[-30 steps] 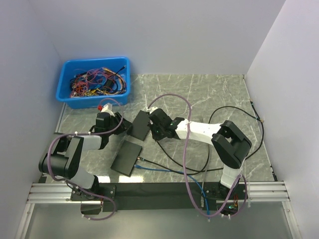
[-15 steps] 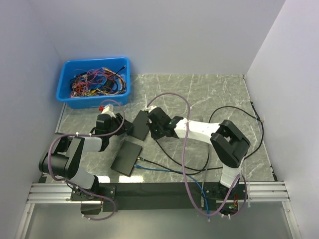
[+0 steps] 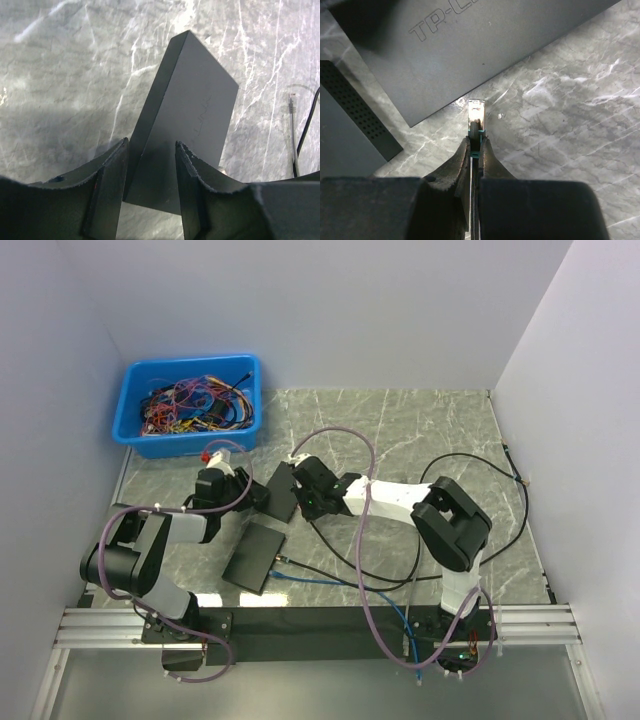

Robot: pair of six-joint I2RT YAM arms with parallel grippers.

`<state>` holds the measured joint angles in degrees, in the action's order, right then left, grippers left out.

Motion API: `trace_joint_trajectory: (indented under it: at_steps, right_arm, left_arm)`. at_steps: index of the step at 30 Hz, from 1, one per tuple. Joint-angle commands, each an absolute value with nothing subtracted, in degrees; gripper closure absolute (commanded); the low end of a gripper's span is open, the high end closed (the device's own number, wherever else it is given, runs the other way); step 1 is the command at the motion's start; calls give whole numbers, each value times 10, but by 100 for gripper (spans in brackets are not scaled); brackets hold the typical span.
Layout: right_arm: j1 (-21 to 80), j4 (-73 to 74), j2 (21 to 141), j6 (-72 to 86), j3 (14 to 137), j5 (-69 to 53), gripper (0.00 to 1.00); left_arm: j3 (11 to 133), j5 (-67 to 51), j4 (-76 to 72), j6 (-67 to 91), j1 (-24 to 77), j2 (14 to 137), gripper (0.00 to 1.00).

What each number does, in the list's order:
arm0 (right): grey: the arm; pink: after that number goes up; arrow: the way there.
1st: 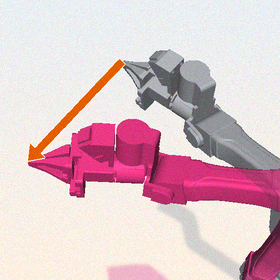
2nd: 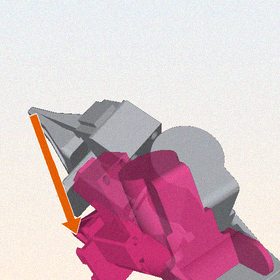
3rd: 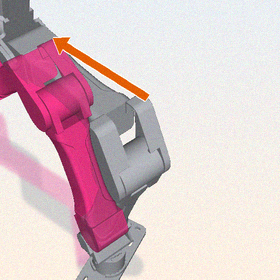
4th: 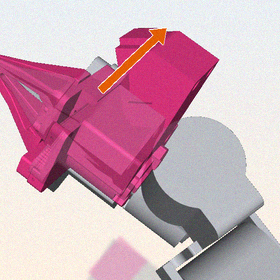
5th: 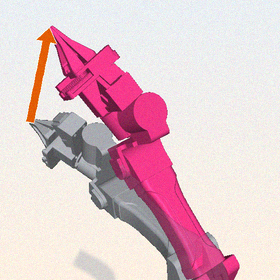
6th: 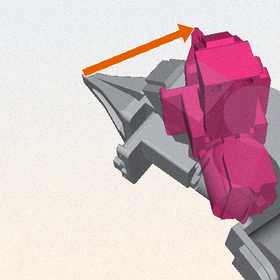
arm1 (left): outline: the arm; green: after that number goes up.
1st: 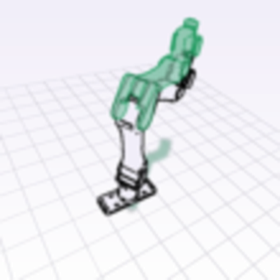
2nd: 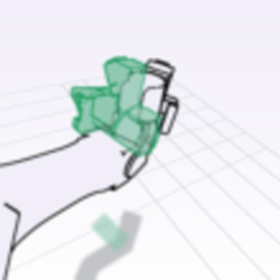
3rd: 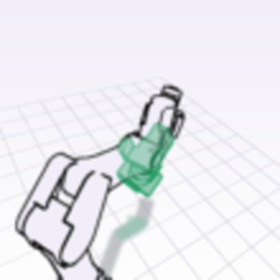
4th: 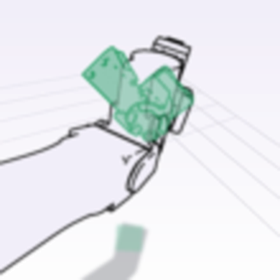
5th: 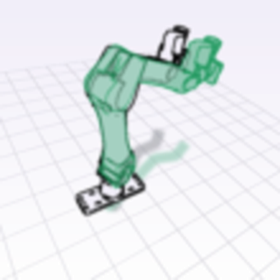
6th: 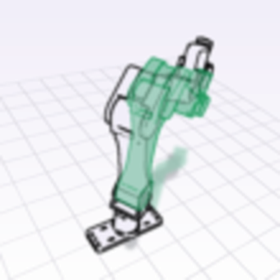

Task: Insert the plug into the switch port

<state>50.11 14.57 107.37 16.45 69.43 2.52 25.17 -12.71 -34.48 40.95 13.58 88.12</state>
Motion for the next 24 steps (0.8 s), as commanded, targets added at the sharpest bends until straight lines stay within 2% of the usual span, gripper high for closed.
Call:
trace_joint_trajectory:
  at_steps: [1, 24]
  right_arm:
    - [504, 134, 1086, 168, 720, 33, 100]
    - [501, 135, 1105, 165, 751, 31, 100]
  left_arm:
    - [275, -139, -366, 394, 139, 874, 52]
    - [309, -147, -362, 384, 156, 936, 53]
